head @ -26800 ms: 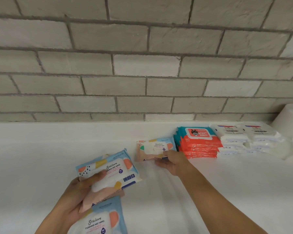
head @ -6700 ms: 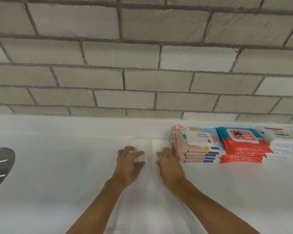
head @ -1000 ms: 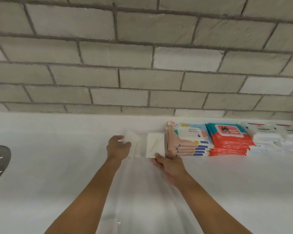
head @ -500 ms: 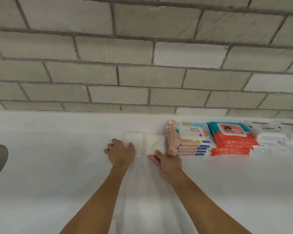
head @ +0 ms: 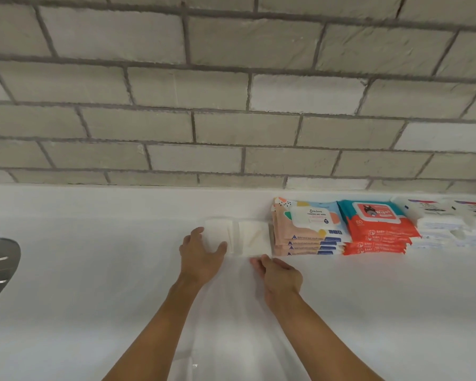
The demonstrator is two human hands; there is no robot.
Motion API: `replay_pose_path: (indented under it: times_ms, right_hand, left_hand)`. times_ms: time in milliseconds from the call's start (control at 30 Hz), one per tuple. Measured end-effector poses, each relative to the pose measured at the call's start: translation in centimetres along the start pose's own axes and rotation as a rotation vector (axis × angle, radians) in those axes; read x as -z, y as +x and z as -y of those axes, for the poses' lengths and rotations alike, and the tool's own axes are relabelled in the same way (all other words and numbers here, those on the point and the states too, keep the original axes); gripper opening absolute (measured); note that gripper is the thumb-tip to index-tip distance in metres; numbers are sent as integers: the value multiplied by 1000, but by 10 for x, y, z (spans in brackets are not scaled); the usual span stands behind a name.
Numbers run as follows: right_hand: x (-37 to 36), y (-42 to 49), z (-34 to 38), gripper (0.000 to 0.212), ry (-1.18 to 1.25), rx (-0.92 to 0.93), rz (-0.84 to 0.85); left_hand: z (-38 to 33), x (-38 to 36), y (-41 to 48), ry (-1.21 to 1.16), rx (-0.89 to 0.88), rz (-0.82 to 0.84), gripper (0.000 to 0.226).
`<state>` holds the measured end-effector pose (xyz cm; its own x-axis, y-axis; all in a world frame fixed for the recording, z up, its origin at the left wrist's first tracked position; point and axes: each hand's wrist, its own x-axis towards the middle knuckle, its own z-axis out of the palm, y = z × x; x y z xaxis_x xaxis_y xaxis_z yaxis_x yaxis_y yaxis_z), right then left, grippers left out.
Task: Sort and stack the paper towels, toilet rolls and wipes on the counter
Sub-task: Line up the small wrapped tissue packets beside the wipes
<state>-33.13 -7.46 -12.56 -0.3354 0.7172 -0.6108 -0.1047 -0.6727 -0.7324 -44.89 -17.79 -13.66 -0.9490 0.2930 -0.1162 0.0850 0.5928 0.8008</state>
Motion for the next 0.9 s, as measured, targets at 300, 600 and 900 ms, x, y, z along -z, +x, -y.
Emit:
replay_pose_path:
  times_ms: [300,600,900]
  right_hand:
    - [-4,10,6,19,-62,3,8]
    - [18,-5,18,11,-137,-26,238]
    - [61,-69,32,8,-620,220,417]
  left_hand:
    - [3,4,1,91,-54,50,66]
    - [5,13,-14,-11,-59,9,59]
    - [4,56,-98,-152,-207,-7,22]
